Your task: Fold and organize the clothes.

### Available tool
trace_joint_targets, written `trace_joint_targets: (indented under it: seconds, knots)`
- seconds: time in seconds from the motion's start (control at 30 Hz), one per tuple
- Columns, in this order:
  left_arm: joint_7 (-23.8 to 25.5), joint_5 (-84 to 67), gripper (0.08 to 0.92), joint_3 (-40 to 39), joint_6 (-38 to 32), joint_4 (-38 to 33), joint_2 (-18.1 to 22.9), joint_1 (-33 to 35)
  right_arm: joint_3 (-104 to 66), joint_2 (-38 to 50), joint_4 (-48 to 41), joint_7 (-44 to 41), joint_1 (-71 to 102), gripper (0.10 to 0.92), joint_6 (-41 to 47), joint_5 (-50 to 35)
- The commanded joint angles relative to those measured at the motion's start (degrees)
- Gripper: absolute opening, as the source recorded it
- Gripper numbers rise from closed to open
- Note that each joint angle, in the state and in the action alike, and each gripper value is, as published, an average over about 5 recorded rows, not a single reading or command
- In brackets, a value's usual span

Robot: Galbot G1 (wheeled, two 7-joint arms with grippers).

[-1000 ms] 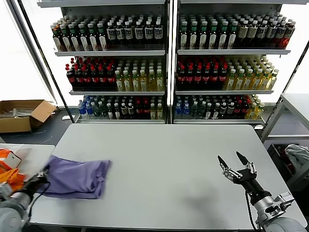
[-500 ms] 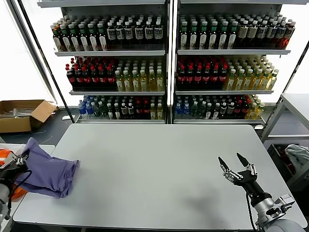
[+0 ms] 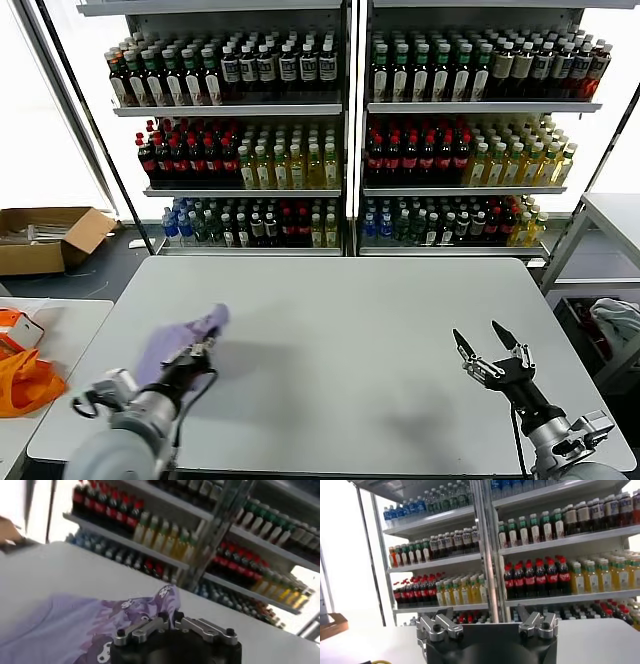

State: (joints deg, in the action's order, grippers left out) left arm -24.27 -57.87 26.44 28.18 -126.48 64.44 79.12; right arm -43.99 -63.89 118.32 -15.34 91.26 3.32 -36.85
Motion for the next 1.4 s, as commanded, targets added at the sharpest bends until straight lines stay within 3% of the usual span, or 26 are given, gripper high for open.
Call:
trace_joint_targets:
  seconds: [0.03, 0.33, 0.7, 0.87, 1.1, 1.4]
  knots:
    - [-5.62, -4.69, 0.11, -22.12, -3.06, 17.73, 11.15, -13.44, 0.08, -0.61, 2.02, 0.2, 2.11, 0.823, 0.43, 1.71]
    - [-1.01, -8.34, 0.138, -19.57, -5.35, 14.3, 9.2, -14.2, 6.08, -1.03, 3.34, 2.29, 1.41, 0.823, 4.44, 3.87]
    - [10.59, -9.36, 0.444, -4.25, -5.56, 2.37, -0.91, -5.93, 29.52, 1.46, 1.78, 12.73, -12.47, 0.823, 17.94, 1.15]
    - [10.94, -9.05, 0.591, 1.36, -5.6, 0.36, -2.05, -2.61, 41.96, -2.59, -3.04, 18.1, -20.83, 0.823, 22.23, -0.56]
    - [10.78, -7.29, 0.781, 1.68, -5.49, -1.51, -0.17, 0.26, 49.67, -7.66, -9.43, 21.71, -24.58, 0.823, 24.77, -1.69]
    - [9.91, -6.84, 0.822, 1.4, -5.37, -1.97, 0.25, -0.28, 50.54, -8.8, -12.1, 21.75, -25.07, 0.811, 25.96, -0.97]
